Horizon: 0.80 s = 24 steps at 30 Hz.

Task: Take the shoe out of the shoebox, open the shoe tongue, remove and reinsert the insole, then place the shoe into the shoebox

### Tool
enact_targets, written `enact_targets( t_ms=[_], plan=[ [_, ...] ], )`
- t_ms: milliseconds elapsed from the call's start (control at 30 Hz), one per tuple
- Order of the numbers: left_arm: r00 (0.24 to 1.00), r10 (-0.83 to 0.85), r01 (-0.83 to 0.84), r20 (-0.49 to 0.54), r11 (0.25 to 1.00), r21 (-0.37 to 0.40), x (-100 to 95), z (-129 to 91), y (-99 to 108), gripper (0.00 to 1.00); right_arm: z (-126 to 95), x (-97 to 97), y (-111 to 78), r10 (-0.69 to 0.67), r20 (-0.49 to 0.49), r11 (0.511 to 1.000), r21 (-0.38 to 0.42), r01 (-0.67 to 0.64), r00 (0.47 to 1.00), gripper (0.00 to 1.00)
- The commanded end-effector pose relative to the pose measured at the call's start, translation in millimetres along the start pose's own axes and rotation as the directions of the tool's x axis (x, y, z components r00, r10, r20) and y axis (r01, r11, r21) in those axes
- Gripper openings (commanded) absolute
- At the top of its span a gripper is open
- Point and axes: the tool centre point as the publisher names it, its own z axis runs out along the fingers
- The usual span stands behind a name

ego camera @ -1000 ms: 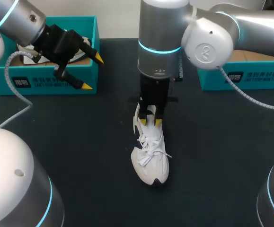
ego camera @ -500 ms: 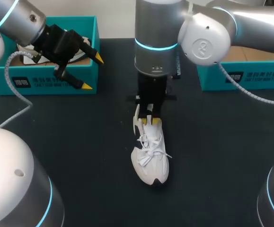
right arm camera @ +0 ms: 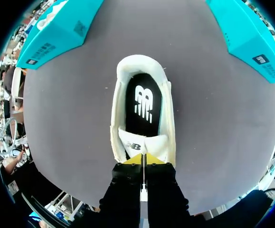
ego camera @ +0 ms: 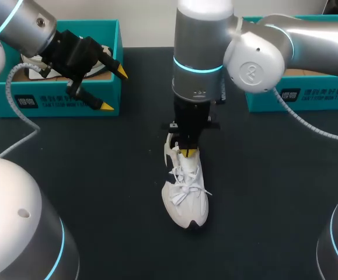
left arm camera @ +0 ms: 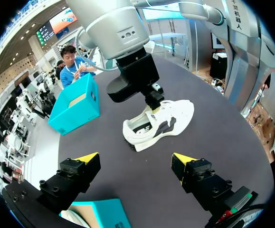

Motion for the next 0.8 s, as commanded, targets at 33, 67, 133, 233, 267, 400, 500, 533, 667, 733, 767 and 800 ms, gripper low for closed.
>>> enact_targets(
  t_ms=[33,67,133,233,267,400,500,533,667,733,767,800],
  plan=[
    [1.000,0.000,0.000,0.000,1.000,-0.002,0.5,0,0,1.00,-13,0.8,-3.2,-0.004,0.010,1.000,-0.009,0.004,1.000,0.05],
    [1.000,0.000,0.000,0.000,1.000,-0.002,0.5,0,0,1.00,-14,0.6,-3.5,-0.005,0.010,1.000,-0.010,0.005,1.000,0.05],
    [1.000,0.000,0.000,0.000,1.000,-0.002,0.5,0,0,1.00,-9,0.5,-2.3,-0.003,0.002,1.000,-0.008,0.003,1.000,0.06],
    [1.000,0.000,0.000,0.000,1.000,-0.002,0.5,0,0,1.00,1,-0.2,2.1,-0.007,-0.009,1.000,-0.002,0.007,1.000,0.07],
    [1.000,0.000,0.000,0.000,1.000,-0.002,0.5,0,0,1.00,4,-1.5,2.3,-0.018,-0.011,1.000,0.015,0.018,1.000,0.06],
    [1.000,0.000,0.000,0.000,1.000,-0.002,0.5,0,0,1.00,6,-1.0,4.7,-0.038,-0.012,0.999,0.010,0.038,0.999,0.07],
    [1.000,0.000,0.000,0.000,1.000,-0.002,0.5,0,0,1.00,-5,-9.5,4.2,-0.055,0.024,0.998,-0.013,0.056,0.998,0.11],
    [1.000,0.000,0.000,0.000,1.000,-0.002,0.5,0,0,1.00,-14,-10.2,6.3,-0.078,0.044,0.996,-0.033,0.080,0.996,0.17],
    [1.000,0.000,0.000,0.000,1.000,-0.002,0.5,0,0,1.00,-34,-19.5,17.5,-0.381,0.141,0.905,-0.146,0.400,0.914,0.37],
    [1.000,0.000,0.000,0.000,1.000,-0.002,0.5,0,0,1.00,-42,-14.3,23.6,-0.545,0.169,0.800,-0.190,0.570,0.821,0.47],
    [1.000,0.000,0.000,0.000,1.000,-0.002,0.5,0,0,1.00,-45,-11.6,26.3,-0.615,0.199,0.747,-0.163,0.644,0.763,0.59],
    [1.000,0.000,0.000,0.000,1.000,-0.002,0.5,0,0,1.00,-48,-9.7,29.3,-0.663,0.233,0.699,-0.148,0.700,0.711,0.70]
  ],
)
